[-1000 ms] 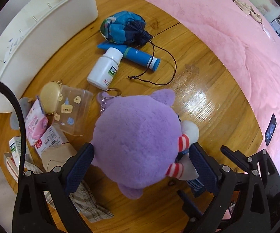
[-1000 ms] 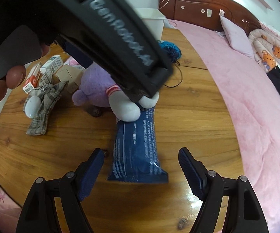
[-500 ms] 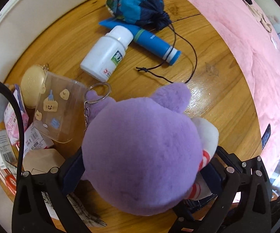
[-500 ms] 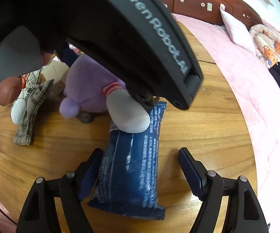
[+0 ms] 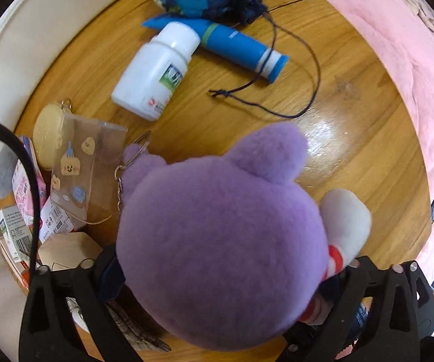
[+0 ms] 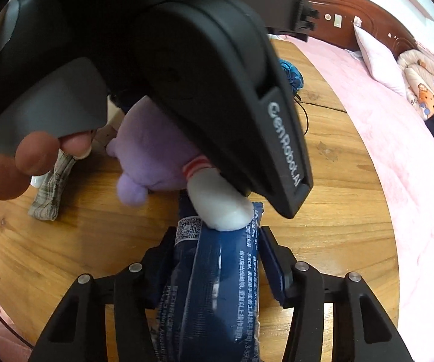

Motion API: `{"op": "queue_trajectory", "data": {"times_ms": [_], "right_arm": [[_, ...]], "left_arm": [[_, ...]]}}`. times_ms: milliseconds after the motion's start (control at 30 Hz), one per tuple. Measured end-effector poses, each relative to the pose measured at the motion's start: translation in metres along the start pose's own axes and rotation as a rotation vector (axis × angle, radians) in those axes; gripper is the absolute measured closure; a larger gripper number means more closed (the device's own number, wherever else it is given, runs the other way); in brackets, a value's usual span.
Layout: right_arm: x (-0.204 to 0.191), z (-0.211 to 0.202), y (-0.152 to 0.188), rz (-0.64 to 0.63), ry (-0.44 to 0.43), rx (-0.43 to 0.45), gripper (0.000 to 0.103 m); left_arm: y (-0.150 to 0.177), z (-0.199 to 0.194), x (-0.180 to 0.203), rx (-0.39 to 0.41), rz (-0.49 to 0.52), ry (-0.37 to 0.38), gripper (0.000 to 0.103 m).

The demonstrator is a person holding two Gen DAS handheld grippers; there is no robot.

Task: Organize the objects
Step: 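Grasp the purple plush toy with the left gripper while the right grasps the blue packet, then carry the plush toy and blue packet over the white tray with both grippers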

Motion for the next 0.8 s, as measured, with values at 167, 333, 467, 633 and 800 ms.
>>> {"op": "queue_trajectory", "data": {"times_ms": [167,333,467,633,800], "right_arm": [[-0.003,-0.002,0.002,0.006,-0.006,-0.003,0.053],[-0.006,-0.005,0.006,0.029,-0.023,-0.020,0.055],[-0.010,-0.015,0.009,0.043,-0.034,-0.017,0.056],[-0.018,-0.036,0.005,0.036,-0.039,0.017,0.056],[-0.019,-0.059,-0.011,0.036,-0.058,0.056,0.057]], "left_arm": [[0.011,-0.003,0.004,0.016,0.016,-0.021,0.019],[0.023,-0.014,0.005,0.064,0.035,-0.022,0.022],[0.032,-0.035,0.000,0.140,0.025,-0.031,0.022],[0.045,-0.069,-0.013,0.230,-0.017,-0.033,0.022],[0.046,-0.115,-0.019,0.315,-0.057,0.008,0.022]]}}
Point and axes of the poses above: each gripper's, at about its wrist camera, not at the fingertips, and z roughly the way its jaws point, x to its right, y to its underside, the point moved 8 cm from there along z, roughly the way its jaws point, and after that the axes turned 4 degrees about -z, right-handed, at the moved point
